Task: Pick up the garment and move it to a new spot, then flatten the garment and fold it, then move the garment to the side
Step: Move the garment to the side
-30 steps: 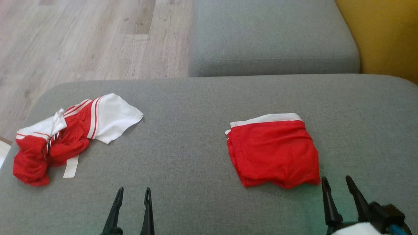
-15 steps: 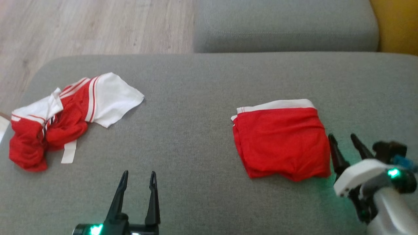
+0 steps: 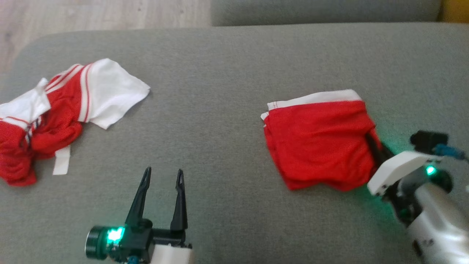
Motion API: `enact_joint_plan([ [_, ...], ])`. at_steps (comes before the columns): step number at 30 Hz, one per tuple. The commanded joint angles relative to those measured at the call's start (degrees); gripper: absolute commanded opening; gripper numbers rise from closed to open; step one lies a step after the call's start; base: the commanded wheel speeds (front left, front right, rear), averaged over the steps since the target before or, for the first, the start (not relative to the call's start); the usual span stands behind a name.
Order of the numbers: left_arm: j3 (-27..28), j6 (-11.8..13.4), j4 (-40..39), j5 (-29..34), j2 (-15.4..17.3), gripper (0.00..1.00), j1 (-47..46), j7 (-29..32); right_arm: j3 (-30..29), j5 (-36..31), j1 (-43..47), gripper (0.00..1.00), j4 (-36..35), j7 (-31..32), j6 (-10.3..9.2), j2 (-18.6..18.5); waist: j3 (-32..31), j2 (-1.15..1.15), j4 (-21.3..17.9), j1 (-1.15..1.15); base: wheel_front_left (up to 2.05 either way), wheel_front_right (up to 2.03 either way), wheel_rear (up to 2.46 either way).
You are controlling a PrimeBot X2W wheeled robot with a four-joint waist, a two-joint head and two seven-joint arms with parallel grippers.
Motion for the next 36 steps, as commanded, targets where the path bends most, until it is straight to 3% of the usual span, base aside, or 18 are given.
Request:
enact_joint_plan([
  [1,1.14,0.29,-2.61,1.42,-0.45,1.00,-3.03,-0.29,1.39,0.25,-3.04,0.00,-1.32,-1.61,0.37,-3.28,1.65,0.00,-1.60,-0.01,0.00,0.00,0.00],
  [8,0.17,-0.78,-5.22,2.59,-0.45,1.00,-6.86,-0.29,2.75,-0.82,-9.35,0.00,-2.36,-2.32,0.37,-16.86,8.49,0.00,-6.88,-0.01,0.00,0.00,0.00],
  [13,-0.08,-2.23,-5.87,3.58,-0.12,1.00,-10.75,-0.29,1.14,-1.47,-13.60,0.00,-2.57,-2.01,0.37,-23.61,13.45,0.00,-9.11,-0.01,0.00,0.00,0.00],
  [18,-0.70,-3.39,-5.78,4.38,0.11,1.00,-14.72,-0.29,-1.12,-2.58,-17.48,0.00,-0.76,-2.26,0.37,-27.81,17.47,0.00,-9.89,-0.01,0.00,0.00,0.00],
  [24,-1.06,-3.94,-5.21,4.18,0.06,1.00,-16.99,-0.29,-3.97,-4.22,-19.05,0.00,3.09,-2.73,0.37,-28.45,18.86,0.00,-9.74,-0.01,0.00,0.00,0.00],
  [25,-1.09,-4.00,-5.02,4.07,0.05,1.00,-17.11,-0.29,-4.67,-5.03,-19.30,0.25,4.27,-3.04,0.37,-28.33,18.78,0.00,-9.66,-0.01,0.00,0.00,0.00],
  [26,-1.15,-4.08,-4.80,3.93,0.04,1.00,-17.14,-0.29,-5.19,-6.09,-19.55,1.00,5.35,-3.47,0.37,-28.11,18.58,0.00,-9.54,-0.01,0.00,0.00,0.00],
  [32,-0.96,-3.86,-4.34,3.33,-0.03,1.00,-16.38,-0.29,-6.90,-12.69,-20.38,1.00,8.47,-7.97,0.37,-26.15,16.27,0.00,-8.90,-0.01,0.00,0.00,0.00],
  [36,-0.34,-3.38,-3.79,2.74,-0.08,1.00,-14.91,-0.29,-7.20,-18.04,-19.87,1.00,7.84,-12.06,0.37,-22.52,12.51,0.00,-8.49,-0.01,0.00,0.00,0.00],
])
